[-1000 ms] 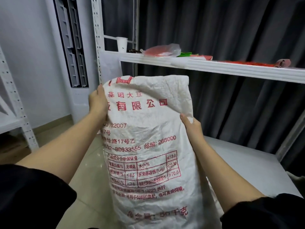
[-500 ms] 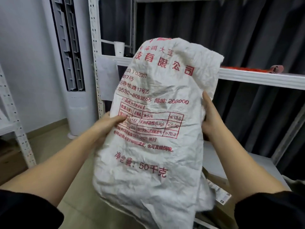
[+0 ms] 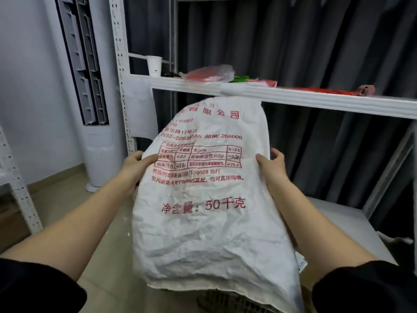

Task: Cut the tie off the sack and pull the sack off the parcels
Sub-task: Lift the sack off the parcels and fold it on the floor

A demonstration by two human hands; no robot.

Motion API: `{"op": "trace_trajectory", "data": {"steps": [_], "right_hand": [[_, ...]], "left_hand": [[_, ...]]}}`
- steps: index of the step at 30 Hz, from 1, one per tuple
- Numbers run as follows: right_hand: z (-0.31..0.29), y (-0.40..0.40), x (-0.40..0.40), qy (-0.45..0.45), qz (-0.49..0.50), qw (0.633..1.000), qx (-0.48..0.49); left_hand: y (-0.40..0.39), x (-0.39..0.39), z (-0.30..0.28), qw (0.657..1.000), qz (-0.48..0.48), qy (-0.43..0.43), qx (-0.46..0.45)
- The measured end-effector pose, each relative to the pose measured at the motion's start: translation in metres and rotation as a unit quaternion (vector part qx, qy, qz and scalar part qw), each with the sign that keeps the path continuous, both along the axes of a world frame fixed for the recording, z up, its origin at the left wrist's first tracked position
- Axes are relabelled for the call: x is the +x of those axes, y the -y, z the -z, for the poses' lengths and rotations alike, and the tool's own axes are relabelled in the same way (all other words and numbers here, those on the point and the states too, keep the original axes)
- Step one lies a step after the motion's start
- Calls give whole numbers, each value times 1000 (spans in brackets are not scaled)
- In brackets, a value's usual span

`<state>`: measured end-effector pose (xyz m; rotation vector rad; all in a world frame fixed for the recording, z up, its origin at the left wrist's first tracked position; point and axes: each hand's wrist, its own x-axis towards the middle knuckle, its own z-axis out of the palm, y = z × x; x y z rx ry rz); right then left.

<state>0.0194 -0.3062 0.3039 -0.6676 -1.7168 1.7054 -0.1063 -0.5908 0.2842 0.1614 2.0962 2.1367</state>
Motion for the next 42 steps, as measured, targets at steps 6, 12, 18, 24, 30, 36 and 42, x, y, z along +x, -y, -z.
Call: {"op": "trace_trajectory", "data": {"steps": [6,12,18,24,30,36,42], "right_hand": [[10,-4,1,-19,9,996,91],[3,-11,9,-14,-182,979,95],[-12,1,15,236,-321,866,302],[-2,8,2,299,-307,784,448],[4,8,-16,235,-140,787,553],[10,-8,-8,69,-202,929,302],[27,4,-5,-25,-151,976,156]], "left_hand": [[11,-7,-4,989,118,-23,-91],[21,-3,-6,953,225,-29,-198],[13,1,-9,845,225,-147,-463],[12,-4,-9,697,119,-254,-660],[18,-5,-15,675,-23,-337,-656],[35,-7,-24,942,-1,-208,-264],[24,1,-19,977,-91,-176,-79]]}}
